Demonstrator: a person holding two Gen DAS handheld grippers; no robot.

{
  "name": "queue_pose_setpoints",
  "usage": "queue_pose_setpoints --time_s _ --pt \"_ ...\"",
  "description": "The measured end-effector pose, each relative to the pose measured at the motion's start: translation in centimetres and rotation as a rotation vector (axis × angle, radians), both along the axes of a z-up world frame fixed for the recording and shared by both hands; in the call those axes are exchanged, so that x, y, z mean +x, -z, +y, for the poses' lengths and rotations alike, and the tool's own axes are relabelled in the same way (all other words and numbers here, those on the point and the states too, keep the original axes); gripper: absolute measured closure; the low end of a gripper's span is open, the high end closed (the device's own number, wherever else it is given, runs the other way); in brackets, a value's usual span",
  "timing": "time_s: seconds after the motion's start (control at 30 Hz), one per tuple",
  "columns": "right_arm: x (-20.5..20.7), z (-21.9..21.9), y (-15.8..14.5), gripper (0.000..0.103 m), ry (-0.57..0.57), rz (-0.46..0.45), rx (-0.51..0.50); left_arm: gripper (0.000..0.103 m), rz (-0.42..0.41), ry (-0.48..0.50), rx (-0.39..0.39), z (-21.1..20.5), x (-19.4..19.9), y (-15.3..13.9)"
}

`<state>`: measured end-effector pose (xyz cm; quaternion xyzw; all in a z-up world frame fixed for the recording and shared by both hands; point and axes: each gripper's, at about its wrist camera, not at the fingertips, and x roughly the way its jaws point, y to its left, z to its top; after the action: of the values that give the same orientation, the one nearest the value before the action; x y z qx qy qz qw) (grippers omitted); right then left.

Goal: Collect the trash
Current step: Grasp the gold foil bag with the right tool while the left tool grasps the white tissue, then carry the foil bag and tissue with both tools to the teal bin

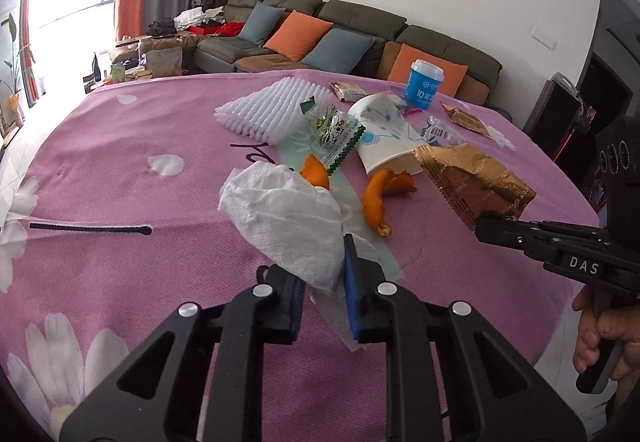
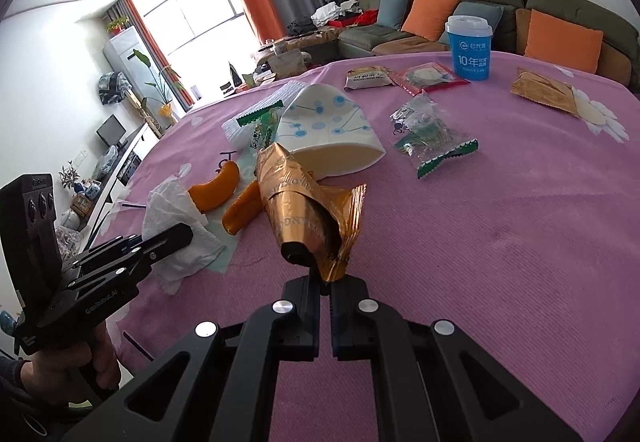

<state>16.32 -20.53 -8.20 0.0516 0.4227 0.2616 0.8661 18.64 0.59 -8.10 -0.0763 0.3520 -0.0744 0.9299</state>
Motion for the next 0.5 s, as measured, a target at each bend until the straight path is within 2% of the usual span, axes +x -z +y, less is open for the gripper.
queue_pose_setpoints --time_s 0.27,0.5 --pt "-0.9 0.6 -1.8 0.1 -0.01 -0.048 0.012 0.087 -0.097 -0.017 -0.006 1.0 -2.7 -2.7" --pt "-1.9 2.9 -4.2 0.1 -0.057 -0.107 0.023 0.087 -0.173 -0.081 -0.001 3.5 -5.3 -5.2"
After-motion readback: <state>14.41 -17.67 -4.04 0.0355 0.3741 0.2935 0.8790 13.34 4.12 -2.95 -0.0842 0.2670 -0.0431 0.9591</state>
